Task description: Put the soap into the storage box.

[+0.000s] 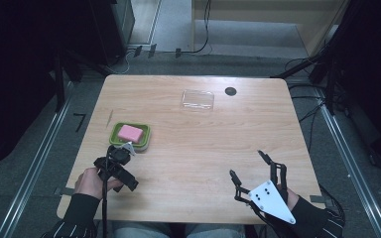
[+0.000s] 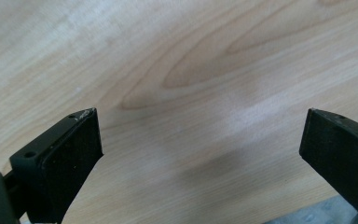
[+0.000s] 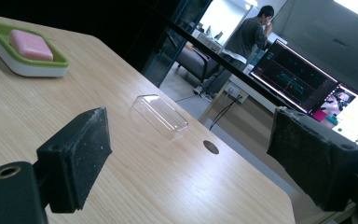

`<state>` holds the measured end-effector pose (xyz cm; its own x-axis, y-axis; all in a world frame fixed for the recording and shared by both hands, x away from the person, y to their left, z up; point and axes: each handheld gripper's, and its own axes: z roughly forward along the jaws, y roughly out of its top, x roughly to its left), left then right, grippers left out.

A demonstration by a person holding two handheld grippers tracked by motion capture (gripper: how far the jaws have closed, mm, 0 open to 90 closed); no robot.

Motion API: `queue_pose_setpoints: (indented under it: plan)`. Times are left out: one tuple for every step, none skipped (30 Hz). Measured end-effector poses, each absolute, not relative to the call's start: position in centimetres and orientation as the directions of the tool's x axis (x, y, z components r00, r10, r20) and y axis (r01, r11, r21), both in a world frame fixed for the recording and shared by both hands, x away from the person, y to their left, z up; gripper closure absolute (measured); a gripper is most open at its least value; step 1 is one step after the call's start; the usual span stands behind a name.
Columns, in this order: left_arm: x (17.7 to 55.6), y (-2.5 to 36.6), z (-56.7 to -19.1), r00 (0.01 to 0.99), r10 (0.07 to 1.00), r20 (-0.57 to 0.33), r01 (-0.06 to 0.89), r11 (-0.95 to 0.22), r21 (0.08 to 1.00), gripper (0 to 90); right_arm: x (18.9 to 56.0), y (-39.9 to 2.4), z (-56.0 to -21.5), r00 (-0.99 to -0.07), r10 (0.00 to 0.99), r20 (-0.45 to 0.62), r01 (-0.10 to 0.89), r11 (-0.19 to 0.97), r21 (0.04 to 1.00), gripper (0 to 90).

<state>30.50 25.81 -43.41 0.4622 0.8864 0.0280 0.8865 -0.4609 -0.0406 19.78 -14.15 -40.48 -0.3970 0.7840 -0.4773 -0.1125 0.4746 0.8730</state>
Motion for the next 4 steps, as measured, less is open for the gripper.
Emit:
queue_pose_setpoints:
  plan:
    - [30.42,25.86,-43.51,0.463,0.886,0.031,0.886,-0.462,-0.042,0.0,19.78,-14.14,-40.49,-0.398,0.783,-0.478,-0.113,0.475,0.872,13.2]
    - [30.36,25.90,-43.61,0.461,0.887,0.029,0.887,-0.460,-0.045,0.0,19.77,-14.13,-40.50,-0.398,0.782,-0.479,-0.113,0.476,0.872,13.2]
    - [30.34,25.92,-43.68,0.459,0.888,0.029,0.888,-0.457,-0.048,0.0,19.77,-14.13,-40.50,-0.398,0.781,-0.481,-0.114,0.479,0.871,13.2]
    - [30.33,25.92,-43.71,0.454,0.890,0.030,0.890,-0.453,-0.049,0.0,19.77,-14.13,-40.52,-0.397,0.781,-0.483,-0.115,0.480,0.870,13.2]
